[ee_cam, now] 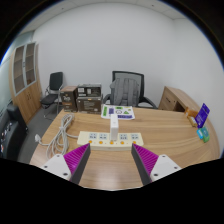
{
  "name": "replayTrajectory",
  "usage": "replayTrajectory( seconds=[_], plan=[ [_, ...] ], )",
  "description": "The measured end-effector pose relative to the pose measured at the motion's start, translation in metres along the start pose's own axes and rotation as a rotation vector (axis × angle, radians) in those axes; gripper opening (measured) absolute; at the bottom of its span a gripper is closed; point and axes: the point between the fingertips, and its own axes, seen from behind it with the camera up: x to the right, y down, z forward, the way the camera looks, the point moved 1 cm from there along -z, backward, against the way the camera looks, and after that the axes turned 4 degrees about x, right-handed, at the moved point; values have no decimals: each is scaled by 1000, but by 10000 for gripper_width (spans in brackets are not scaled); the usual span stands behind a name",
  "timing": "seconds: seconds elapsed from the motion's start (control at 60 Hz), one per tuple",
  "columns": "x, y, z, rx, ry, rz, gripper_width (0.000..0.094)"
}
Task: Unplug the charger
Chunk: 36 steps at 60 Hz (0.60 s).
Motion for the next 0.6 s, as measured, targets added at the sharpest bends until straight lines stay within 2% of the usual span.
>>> replayTrajectory(
  seconds=[0.183,0.333,0.4,0.467,0.5,0.6],
  plan=[
    [-7,-11,86,42,-5,8,829],
    [-2,-14,139,55,17,22,739],
    [0,-13,155,52,23,25,625],
    [4,-17,164,66,36,14,372],
    [13,-19,165,75,77,-1,253],
    [10,-19,165,80,60,43,203]
  ],
)
